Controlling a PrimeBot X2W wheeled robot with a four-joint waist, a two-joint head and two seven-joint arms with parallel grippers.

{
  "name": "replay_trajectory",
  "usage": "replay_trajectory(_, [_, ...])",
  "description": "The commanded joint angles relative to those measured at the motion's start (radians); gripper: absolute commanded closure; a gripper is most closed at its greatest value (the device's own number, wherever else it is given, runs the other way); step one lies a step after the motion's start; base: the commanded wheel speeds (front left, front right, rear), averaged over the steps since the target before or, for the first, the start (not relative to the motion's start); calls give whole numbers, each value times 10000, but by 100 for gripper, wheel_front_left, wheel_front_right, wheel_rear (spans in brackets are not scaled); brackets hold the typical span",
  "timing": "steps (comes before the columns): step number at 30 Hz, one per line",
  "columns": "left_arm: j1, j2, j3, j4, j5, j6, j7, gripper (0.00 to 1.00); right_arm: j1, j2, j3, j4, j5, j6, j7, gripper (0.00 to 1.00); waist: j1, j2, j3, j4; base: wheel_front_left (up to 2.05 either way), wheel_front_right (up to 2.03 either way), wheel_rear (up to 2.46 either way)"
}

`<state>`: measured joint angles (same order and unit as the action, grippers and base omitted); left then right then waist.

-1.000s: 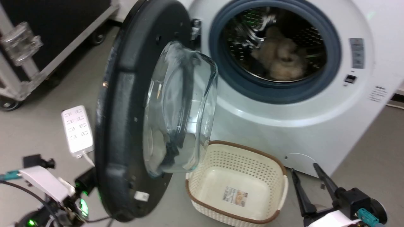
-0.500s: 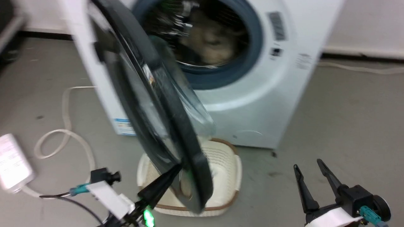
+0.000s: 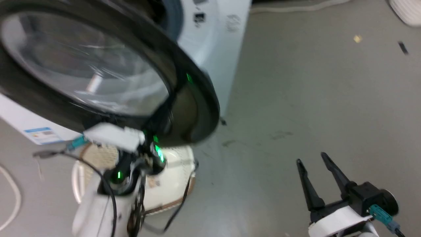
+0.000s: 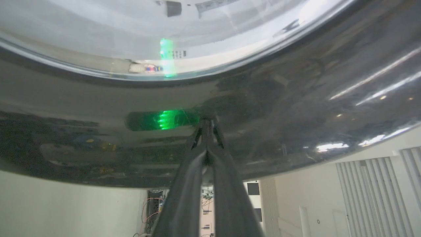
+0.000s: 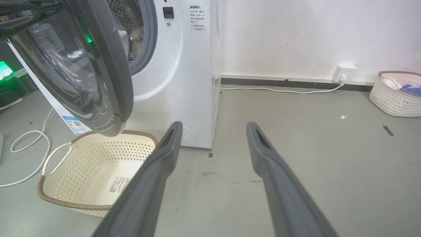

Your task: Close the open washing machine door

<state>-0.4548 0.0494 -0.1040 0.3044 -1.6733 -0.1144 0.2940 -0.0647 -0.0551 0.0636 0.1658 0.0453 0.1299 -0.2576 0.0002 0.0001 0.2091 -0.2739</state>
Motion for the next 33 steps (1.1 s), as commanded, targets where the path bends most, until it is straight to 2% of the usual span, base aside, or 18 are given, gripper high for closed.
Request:
replay_trajectory(1, [-549,9,41,369,3,-51,-277,100,-205,45,91,-62,143,8,-42,0,-2,-1,616,-601,0,0,0])
replay_trajectory(7, [-2164,9,141,2074,-143,-101,-1167,100,-385,47,327,-28,385,8,-42,0,-2,-1,808,-695,0,0,0])
replay_trajectory(11, [-2508,9,-52,2707,-323,-146,-1130,100,-435,47,341,13,400,8,-42,0,-2,-1,673,-506,0,0,0])
replay_trajectory(13, [-2210,24,-184,2487,-165,-157,-992,100,-393,48,253,4,351,8,-42,0,-2,-1,447,-241,0,0,0])
replay_trajectory(14, [-1985,45,-218,2301,-63,-158,-968,70,-362,48,225,-9,322,8,-42,0,-2,-1,343,-130,0,0,0])
replay_trajectory(15, [-1035,211,-371,1493,435,-160,-1057,0,-223,48,151,-12,198,8,-42,0,-2,-1,-47,232,0,0,0])
replay_trajectory(21, [1041,727,-726,-404,1514,-161,-1561,0,131,48,0,-68,30,8,-42,0,-2,-1,-818,995,0,0,0])
replay_trajectory(22, [1808,1250,-1070,-1138,2529,-161,-2199,0,294,48,-15,-99,-26,8,-42,0,-2,-1,-1127,1310,0,0,0])
replay_trajectory(23, [1808,1250,-1070,-1138,2529,-161,-2199,0,294,48,-15,-99,-26,8,-42,0,-2,-1,-1127,1310,0,0,0])
replay_trajectory(24, [2495,1736,-1344,-1646,3519,-161,-3189,0,458,43,0,-141,-48,8,-42,0,-2,-1,-1418,1598,0,0,0])
replay_trajectory(25, [2763,1982,-1488,-1820,4007,-162,-3727,0,538,31,-8,-171,-49,8,-42,0,-2,-1,-1558,1762,0,0,0])
replay_trajectory(26, [2763,1982,-1488,-1820,4007,-162,-3727,0,538,31,-8,-171,-49,8,-42,0,-2,-1,-1558,1762,0,0,0])
replay_trajectory(27, [3206,2569,-1837,-1965,5188,-162,-4837,0,680,-6,16,-223,-43,8,-42,0,-2,-1,-1797,2029,0,0,0])
replay_trajectory(28, [3206,2569,-1837,-1965,5188,-162,-4837,0,680,-6,16,-223,-43,8,-42,0,-2,-1,-1797,2029,0,0,0])
replay_trajectory(29, [3388,2851,-1975,-1898,5885,-162,-5192,0,751,-28,27,-242,-31,8,-42,0,-2,-1,-1913,2157,0,0,0])
replay_trajectory(30, [3673,3093,-1851,-1659,7234,-162,-5498,0,867,-66,59,-293,-7,8,-42,0,-2,-1,-2056,2374,0,0,0])
replay_trajectory(31, [3673,3093,-1851,-1659,7234,-162,-5498,0,867,-66,59,-293,-7,8,-42,0,-2,-1,-2056,2374,0,0,0])
replay_trajectory(33, [3856,2893,-1246,-1763,8537,-87,-5546,0,957,-86,79,-351,33,8,-42,0,-2,-1,-2158,2580,0,0,0])
